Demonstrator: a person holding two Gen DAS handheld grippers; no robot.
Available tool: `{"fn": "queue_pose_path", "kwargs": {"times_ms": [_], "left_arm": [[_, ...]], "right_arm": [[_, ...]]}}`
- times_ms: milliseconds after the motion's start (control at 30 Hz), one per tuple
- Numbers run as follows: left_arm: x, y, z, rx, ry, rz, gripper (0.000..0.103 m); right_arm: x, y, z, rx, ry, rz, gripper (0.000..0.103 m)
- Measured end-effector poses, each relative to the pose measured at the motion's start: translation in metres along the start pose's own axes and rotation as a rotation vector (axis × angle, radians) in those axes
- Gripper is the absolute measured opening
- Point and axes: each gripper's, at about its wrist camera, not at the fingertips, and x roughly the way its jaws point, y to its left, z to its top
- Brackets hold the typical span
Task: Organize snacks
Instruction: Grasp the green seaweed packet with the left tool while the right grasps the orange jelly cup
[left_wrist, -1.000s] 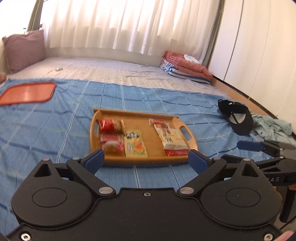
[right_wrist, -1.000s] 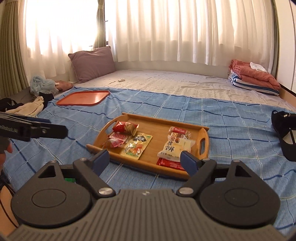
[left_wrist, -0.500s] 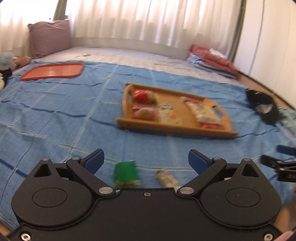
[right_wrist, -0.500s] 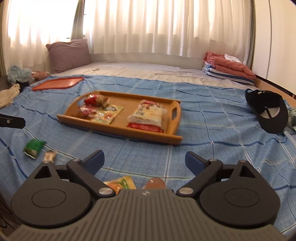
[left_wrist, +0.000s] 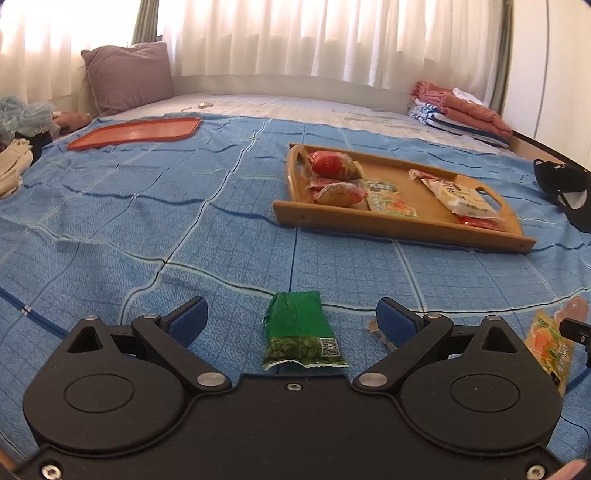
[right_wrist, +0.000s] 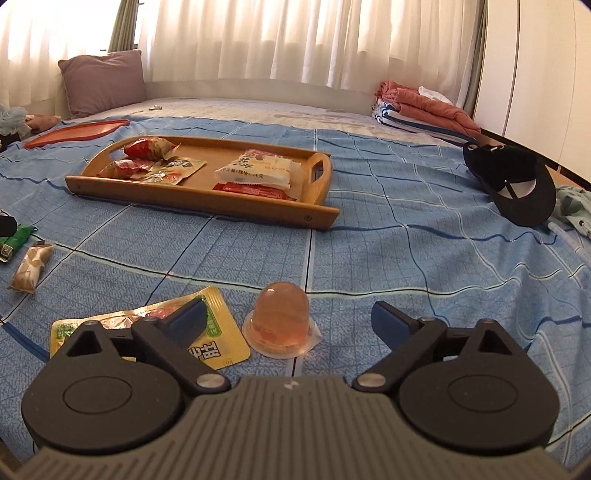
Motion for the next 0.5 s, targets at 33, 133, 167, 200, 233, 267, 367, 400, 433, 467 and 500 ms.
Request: {"fn": "queue_pose_path", "kwargs": {"times_ms": [33,133,167,200,233,267,367,400,433,467,500], "left_arm": [[0.002,0.000,-0.001,-0.007,-0.001,0.005,0.098],[0.008,0.000,-0.002,-0.021,-0.009,0.017,0.096],[0.009,0.000,-0.003,-0.019,-0.007,0.015,0.095],[0.012,-0.001,-0.003,-0.013,0.000,0.014,0.094],[0.014,-0.002,-0.004,-0.006,0.009,0.015,0.093],[0.015,-0.002,-0.005,0.001,0.018,0.021,0.091],[0.020,-0.005,-0.009,0.027,0.035,0.045,0.087],[0.020,-0.007,-0.009,0.036,0.037,0.050,0.087],[0.021,-0.008,-0.010,0.045,0.039,0.054,0.086],[0.021,-0.009,-0.010,0.052,0.041,0.057,0.086],[0.020,-0.009,-0.010,0.055,0.045,0.058,0.085]], "right_arm": [[0.002,0.000,-0.001,0.004,0.002,0.000,0.095],[0.005,0.002,-0.003,0.011,0.010,-0.014,0.092],[0.006,0.002,-0.004,0.014,0.010,-0.016,0.092],[0.006,0.001,-0.004,0.021,0.010,-0.015,0.090],[0.006,0.001,-0.004,0.028,0.009,-0.014,0.087],[0.006,0.001,-0.005,0.034,0.008,-0.012,0.086],[0.006,0.001,-0.004,0.029,0.007,-0.006,0.084],[0.006,0.002,-0.004,0.027,0.009,0.000,0.081],[0.006,0.003,-0.004,0.027,0.013,0.006,0.079],[0.006,0.003,-0.005,0.031,0.016,0.009,0.079],[0.007,0.003,-0.005,0.036,0.020,0.012,0.078]]}}
